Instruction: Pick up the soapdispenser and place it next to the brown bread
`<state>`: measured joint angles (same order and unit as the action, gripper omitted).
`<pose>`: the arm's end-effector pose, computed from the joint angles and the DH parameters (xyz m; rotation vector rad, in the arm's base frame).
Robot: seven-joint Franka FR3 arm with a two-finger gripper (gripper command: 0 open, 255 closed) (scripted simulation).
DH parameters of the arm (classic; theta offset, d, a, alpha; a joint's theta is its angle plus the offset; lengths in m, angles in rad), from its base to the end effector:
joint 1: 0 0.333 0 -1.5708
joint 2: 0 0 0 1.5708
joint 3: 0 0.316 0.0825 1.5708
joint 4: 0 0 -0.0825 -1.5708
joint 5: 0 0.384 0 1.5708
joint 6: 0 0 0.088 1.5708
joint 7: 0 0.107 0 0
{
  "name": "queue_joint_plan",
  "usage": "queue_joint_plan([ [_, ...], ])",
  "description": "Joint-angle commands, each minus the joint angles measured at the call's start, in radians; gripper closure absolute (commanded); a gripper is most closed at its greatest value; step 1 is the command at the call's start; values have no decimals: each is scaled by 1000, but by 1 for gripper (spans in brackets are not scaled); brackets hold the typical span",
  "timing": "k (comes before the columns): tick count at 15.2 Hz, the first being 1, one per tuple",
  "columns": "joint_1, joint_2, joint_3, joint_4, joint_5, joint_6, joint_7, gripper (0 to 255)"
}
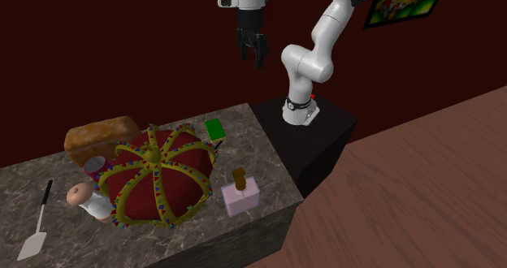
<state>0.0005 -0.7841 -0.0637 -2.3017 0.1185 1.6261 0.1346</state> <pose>0.3133 -0.0149 0.6216 -2.9575 0.2696 -0.1489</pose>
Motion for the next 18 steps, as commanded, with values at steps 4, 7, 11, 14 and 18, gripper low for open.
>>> queue_joint_plan([
  [4,7,17,61,-63,16,101,56,0],
  [7,16,52,122,-112,29,205,113,0],
  [11,23,123,206,-155,39,344,192,0],
  [14,23,196,270,-170,37,448,256,0],
  [18,11,316,357,-167,10,582,354,0],
])
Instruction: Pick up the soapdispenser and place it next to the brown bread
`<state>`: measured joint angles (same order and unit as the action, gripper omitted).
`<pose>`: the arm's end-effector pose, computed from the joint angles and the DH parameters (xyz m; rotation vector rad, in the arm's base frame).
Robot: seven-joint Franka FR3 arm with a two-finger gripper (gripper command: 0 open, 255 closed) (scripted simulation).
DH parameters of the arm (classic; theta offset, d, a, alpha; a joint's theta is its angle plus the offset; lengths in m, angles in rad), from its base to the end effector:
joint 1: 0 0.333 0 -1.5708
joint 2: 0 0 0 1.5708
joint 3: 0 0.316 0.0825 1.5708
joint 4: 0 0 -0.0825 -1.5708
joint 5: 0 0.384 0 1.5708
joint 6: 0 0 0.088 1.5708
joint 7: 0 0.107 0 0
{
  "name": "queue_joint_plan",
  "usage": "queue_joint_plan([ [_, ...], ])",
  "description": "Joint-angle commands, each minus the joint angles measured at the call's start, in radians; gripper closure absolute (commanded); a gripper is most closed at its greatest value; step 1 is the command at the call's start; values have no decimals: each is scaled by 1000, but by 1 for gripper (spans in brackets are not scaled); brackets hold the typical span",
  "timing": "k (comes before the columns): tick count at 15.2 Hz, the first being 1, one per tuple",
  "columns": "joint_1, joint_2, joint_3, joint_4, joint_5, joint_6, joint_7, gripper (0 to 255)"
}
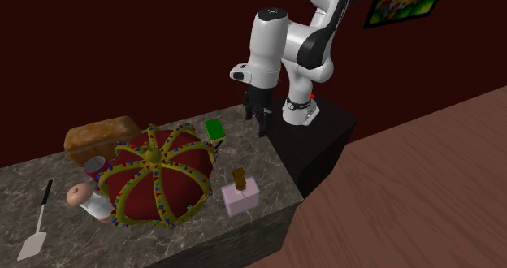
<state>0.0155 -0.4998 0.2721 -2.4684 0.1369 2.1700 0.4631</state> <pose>0.3973 0.1293 0.4819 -3.0446 0.4010 -0.2776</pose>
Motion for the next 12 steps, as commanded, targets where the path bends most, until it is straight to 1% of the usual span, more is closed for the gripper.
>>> queue_joint_plan([
  [1,-10,65,44,5,-21,70,53,0],
  [4,-33,174,111,31,-77,159,147,0],
  [7,-64,294,177,72,-170,234,263,0],
  [9,-84,380,215,108,-257,273,356,0],
  [12,-94,519,248,179,-420,308,514,0],
])
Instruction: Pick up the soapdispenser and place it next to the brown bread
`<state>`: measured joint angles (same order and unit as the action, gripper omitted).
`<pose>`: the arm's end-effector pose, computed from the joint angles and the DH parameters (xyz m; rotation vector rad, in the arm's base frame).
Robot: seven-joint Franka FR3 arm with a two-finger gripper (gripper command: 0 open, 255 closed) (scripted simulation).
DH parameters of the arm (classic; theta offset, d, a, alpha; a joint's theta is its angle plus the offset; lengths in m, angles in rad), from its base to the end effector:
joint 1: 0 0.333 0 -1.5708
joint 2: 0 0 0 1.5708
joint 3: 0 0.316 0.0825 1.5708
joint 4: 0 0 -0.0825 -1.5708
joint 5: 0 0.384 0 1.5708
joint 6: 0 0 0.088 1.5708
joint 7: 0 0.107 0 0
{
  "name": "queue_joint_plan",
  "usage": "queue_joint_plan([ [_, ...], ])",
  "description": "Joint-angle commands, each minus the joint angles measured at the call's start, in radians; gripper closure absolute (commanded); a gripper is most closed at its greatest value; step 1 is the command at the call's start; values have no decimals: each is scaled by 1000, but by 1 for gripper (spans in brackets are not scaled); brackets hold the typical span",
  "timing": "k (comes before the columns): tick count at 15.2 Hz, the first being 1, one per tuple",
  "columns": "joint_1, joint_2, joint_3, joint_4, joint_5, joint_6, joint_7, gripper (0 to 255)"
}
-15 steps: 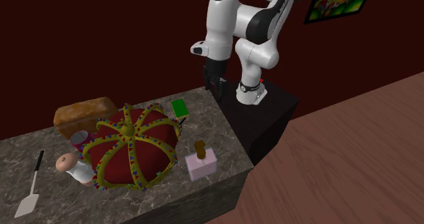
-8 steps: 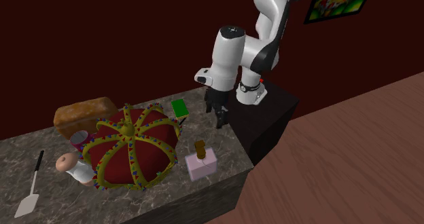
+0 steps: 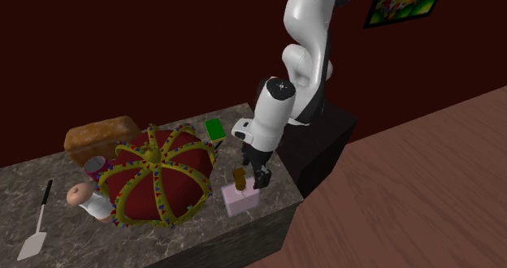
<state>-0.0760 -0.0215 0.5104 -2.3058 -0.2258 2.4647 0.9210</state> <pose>0.4767 0.2220 0.3708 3.0590 -0.4967 0.3764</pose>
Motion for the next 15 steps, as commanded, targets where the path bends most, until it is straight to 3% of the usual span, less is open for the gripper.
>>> queue_joint_plan([
  [1,2,75,9,36,-99,17,95,0],
  [9,13,174,-21,42,-209,87,170,0],
  [15,13,174,-21,42,-209,87,170,0],
])
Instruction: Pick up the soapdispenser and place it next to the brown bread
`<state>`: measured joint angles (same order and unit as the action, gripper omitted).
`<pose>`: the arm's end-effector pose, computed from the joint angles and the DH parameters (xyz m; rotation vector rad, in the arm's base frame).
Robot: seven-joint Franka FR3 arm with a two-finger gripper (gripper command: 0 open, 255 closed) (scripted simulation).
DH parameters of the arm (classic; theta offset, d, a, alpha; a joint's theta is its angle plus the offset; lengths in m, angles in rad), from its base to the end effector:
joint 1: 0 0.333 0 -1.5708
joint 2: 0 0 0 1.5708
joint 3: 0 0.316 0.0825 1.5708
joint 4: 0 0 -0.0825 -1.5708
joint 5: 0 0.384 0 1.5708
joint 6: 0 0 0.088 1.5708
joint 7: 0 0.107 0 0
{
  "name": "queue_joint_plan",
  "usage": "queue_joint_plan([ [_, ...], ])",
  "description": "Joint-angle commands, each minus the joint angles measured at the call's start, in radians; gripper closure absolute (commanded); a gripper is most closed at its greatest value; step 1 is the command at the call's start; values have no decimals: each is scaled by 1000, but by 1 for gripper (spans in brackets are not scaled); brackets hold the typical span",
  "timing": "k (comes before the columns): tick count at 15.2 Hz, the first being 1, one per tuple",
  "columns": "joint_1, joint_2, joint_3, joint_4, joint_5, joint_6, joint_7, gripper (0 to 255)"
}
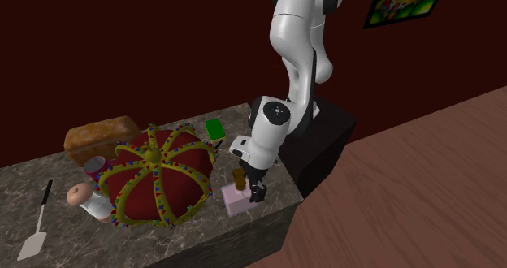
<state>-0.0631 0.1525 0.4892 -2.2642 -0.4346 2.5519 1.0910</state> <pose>0.4963 0.2301 0.3152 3.0418 -0.5095 0.3921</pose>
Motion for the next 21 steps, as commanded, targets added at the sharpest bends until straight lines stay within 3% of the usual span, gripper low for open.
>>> queue_joint_plan([
  [1,0,0,0,0,0,0,0,0],
  [2,0,0,0,0,0,0,0,255],
  [11,0,0,0,0,0,0,0,255],
  [21,-15,-101,26,32,129,-105,-106,255],
])
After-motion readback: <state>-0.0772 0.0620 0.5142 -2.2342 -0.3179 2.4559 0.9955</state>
